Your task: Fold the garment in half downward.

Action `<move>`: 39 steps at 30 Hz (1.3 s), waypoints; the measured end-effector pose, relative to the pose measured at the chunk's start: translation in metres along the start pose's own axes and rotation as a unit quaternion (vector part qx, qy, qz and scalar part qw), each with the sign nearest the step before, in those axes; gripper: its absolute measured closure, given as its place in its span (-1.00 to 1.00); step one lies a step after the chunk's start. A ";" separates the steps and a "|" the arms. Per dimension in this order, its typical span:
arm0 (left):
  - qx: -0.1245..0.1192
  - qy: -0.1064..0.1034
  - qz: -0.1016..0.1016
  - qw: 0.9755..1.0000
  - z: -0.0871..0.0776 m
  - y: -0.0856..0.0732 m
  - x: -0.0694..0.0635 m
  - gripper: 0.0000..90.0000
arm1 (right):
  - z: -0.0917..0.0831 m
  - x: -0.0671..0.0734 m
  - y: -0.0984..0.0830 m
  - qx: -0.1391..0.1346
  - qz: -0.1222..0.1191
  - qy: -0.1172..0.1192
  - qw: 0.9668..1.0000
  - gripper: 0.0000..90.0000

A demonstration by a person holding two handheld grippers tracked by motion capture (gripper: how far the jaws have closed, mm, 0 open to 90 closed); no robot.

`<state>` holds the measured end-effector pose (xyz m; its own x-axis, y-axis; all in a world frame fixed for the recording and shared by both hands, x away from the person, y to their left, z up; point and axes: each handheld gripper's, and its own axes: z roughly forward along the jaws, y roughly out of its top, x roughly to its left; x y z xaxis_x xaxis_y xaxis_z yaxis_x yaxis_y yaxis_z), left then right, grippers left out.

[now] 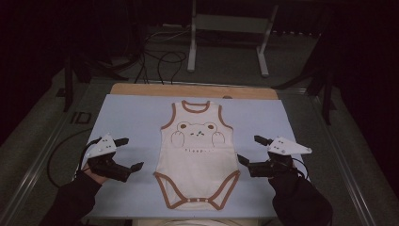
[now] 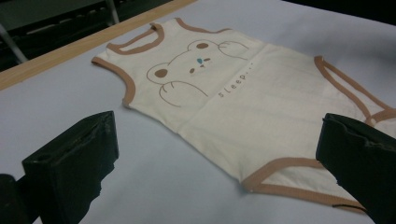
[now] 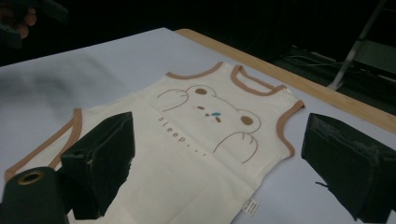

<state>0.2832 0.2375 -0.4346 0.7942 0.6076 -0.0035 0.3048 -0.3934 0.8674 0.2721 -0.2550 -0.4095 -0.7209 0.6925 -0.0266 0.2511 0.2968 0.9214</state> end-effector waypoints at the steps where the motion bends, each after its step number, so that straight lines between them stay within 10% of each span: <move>1: 0.000 0.000 -0.001 1.000 0.000 0.002 0.001 -1.00 | 0.001 -0.003 0.002 0.000 -0.001 -0.001 1.000 -0.78; 20: 0.021 -0.014 -0.007 1.000 0.032 0.032 0.020 -1.00 | 0.038 -0.030 0.013 0.014 0.008 0.003 1.000 -0.78; 39: 0.041 -0.002 -0.012 0.999 0.069 0.030 0.035 -1.00 | 0.077 -0.051 0.005 0.045 0.017 -0.015 0.999 -0.78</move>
<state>0.3560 0.1991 -0.4433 0.7882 0.6148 -0.0259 0.3658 -0.4342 0.8232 0.3595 -0.2379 -0.4335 -0.6910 0.7228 -0.0082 0.3332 0.3286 0.8837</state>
